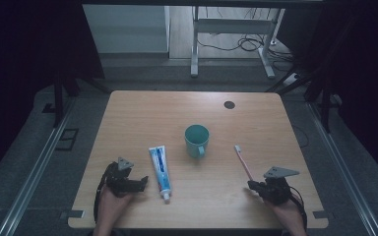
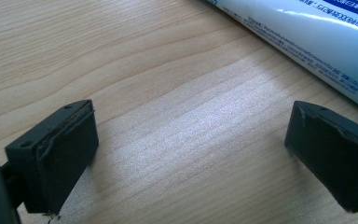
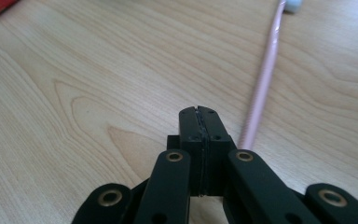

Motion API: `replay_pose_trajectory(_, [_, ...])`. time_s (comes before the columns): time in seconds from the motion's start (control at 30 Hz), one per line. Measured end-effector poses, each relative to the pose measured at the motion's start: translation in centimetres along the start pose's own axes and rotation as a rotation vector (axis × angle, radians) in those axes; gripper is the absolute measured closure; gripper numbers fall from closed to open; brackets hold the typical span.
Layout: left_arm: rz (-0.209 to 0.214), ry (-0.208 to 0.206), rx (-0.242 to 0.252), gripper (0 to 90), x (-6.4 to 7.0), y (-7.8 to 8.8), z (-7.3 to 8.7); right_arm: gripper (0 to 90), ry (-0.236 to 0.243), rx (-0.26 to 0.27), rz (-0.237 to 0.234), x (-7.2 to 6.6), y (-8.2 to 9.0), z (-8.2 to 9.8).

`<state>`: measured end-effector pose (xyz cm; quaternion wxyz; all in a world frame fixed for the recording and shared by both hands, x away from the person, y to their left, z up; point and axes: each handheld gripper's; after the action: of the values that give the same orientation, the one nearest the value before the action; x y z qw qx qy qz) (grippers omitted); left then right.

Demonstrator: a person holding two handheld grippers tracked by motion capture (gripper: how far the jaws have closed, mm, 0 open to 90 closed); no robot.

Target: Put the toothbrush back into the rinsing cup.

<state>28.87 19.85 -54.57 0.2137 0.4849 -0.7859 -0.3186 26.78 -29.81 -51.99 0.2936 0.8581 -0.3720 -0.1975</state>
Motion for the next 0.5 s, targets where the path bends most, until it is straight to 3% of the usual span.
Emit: replay_pose_trajectory(0.5, [0.0,0.0,0.0,2.7,0.0,0.0,0.0,87.7,-0.021,-0.033,0.057,1.8,0.1,0.8])
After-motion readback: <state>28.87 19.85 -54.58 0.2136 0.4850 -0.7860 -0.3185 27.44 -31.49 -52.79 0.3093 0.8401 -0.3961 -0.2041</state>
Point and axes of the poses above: each handheld gripper's, and its own axes: y roughly backward along the jaws, z roughly out of its underside, x roughly to its right, and after that the axes turned 3 degrees about x, right-handed
